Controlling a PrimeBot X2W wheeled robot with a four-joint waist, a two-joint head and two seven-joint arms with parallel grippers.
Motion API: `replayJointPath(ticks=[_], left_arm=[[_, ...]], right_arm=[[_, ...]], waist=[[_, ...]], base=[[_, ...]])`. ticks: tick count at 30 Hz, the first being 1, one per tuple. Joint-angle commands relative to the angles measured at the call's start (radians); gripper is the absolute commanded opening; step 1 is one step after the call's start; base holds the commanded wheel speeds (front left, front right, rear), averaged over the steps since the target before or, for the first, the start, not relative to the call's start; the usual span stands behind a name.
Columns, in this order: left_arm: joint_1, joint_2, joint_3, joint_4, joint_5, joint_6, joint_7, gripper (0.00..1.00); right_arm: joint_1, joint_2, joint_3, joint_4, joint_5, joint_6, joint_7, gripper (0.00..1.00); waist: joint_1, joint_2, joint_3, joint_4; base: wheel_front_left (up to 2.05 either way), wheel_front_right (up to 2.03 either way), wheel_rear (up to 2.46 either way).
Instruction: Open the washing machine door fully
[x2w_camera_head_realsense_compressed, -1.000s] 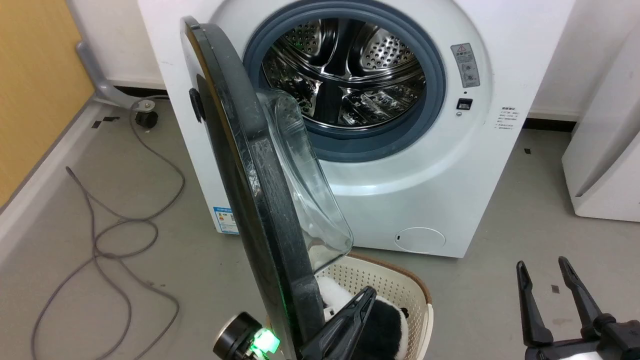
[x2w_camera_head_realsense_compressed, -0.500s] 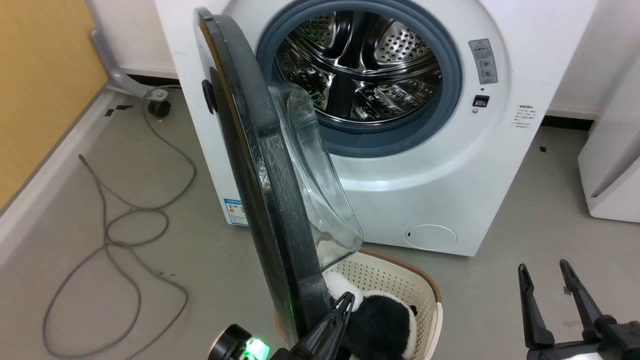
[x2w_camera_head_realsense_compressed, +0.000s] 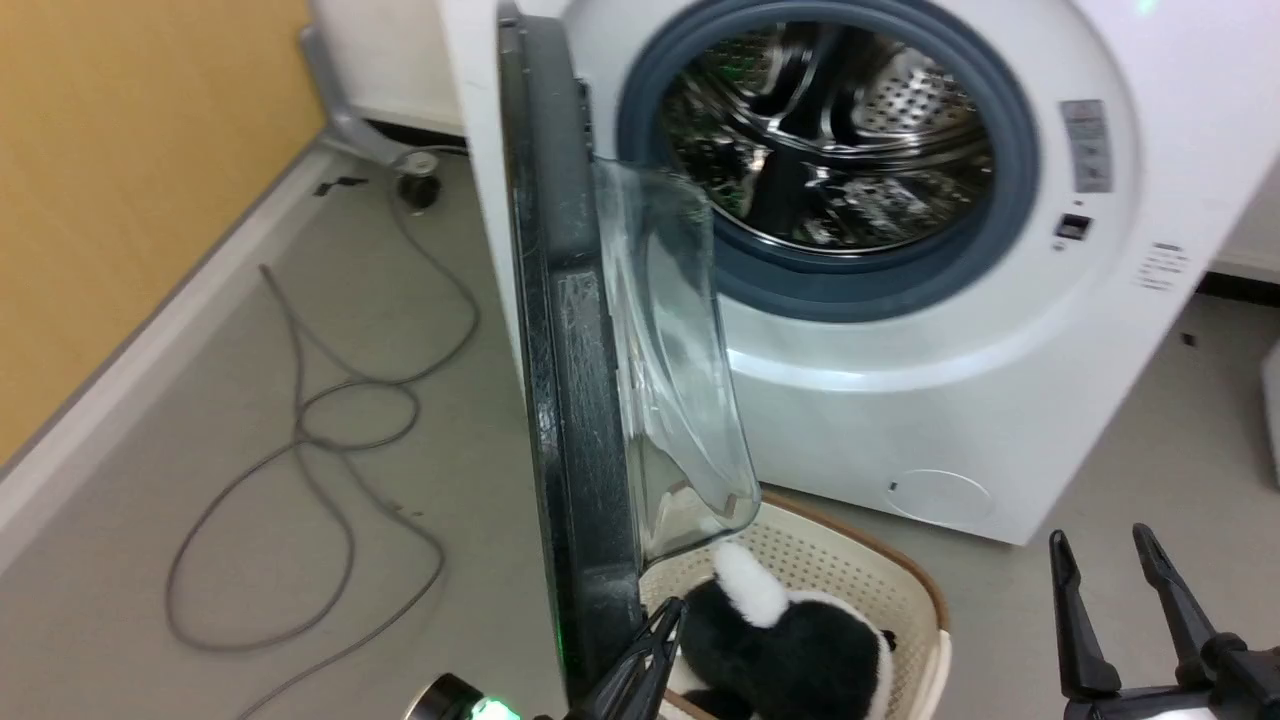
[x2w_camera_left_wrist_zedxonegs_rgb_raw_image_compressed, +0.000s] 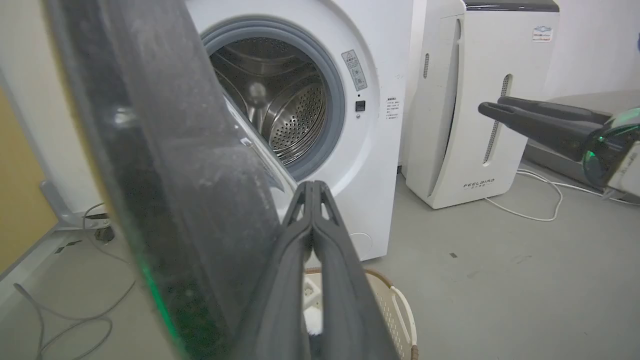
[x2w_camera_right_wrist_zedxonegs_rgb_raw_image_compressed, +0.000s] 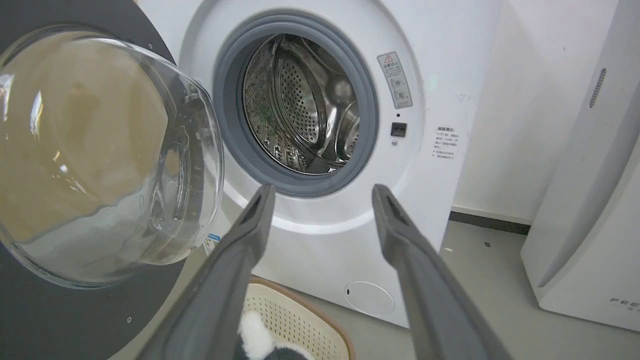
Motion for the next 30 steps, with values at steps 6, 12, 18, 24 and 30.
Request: replayJointPath(ticks=[6, 12, 18, 24, 30], left_arm=[[0.012, 0.019, 0.038, -0.009, -0.006, 0.021, -0.004, 0.0], [0.002, 0.045, 0.099, -0.017, -0.006, 0.049, -0.004, 0.0], [-0.009, 0.077, 0.187, -0.024, -0.024, 0.08, -0.004, 0.0], [-0.057, 0.078, 0.337, 0.01, -0.111, 0.089, -0.004, 0.0], [-0.154, 0.047, 0.457, 0.094, -0.165, 0.071, -0.004, 0.0]], right_arm=[[0.01, 0.003, -0.004, 0.007, 0.008, 0.001, -0.005, 1.0], [-0.008, 0.003, 0.005, 0.011, 0.006, 0.001, -0.005, 1.0], [-0.023, 0.003, 0.006, 0.017, -0.001, 0.001, -0.005, 1.0], [-0.037, 0.003, 0.007, 0.021, -0.012, 0.001, -0.005, 1.0], [-0.067, 0.003, 0.008, 0.023, -0.039, 0.001, -0.005, 1.0]], waist=[[0.0, 0.0, 0.016, 0.118], [0.0, 0.0, 0.035, 0.186], [0.0, 0.0, 0.054, 0.216], [0.0, 0.0, 0.092, 0.227], [0.0, 0.0, 0.147, 0.215]], base=[[0.0, 0.0, 0.0], [0.0, 0.0, 0.0], [0.0, 0.0, 0.0], [0.0, 0.0, 0.0], [0.0, 0.0, 0.0]])
